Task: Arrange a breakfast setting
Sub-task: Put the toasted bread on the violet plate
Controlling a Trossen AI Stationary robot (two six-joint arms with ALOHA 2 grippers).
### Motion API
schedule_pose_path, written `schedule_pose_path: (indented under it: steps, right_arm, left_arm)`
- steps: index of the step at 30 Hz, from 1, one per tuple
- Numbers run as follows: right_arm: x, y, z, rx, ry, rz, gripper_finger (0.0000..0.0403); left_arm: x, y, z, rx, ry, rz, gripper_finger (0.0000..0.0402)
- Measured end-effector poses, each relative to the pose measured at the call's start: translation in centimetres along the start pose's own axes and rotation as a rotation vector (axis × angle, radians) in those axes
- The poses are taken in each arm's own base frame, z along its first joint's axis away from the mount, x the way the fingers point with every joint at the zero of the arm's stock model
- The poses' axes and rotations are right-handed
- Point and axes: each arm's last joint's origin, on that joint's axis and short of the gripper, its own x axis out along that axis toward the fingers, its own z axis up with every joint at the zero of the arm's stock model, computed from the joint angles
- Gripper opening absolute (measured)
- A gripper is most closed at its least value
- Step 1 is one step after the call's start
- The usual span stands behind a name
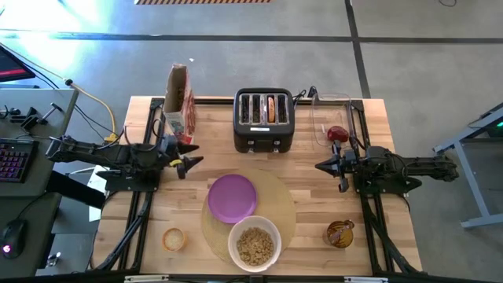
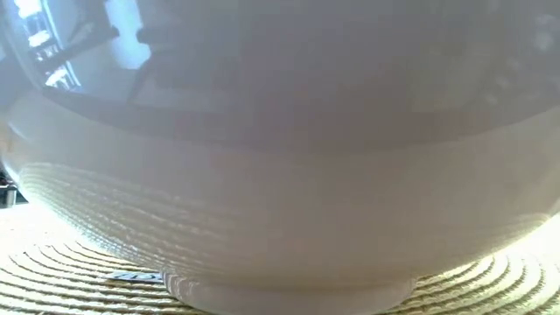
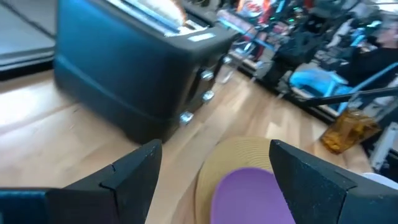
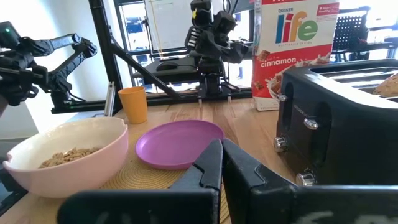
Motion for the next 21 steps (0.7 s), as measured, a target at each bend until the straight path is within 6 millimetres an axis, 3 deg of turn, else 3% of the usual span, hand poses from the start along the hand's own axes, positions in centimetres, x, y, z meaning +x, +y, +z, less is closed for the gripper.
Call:
schedule_pose_path:
  steps: [21]
  right_arm:
    - [0.0, 0.0, 0.0, -0.064, -0.001, -0.013, 0.0000]
  left_arm:
    - [-0.2, -1.3, 1.2, 0.155, -0.079, -0.241, 0.0287]
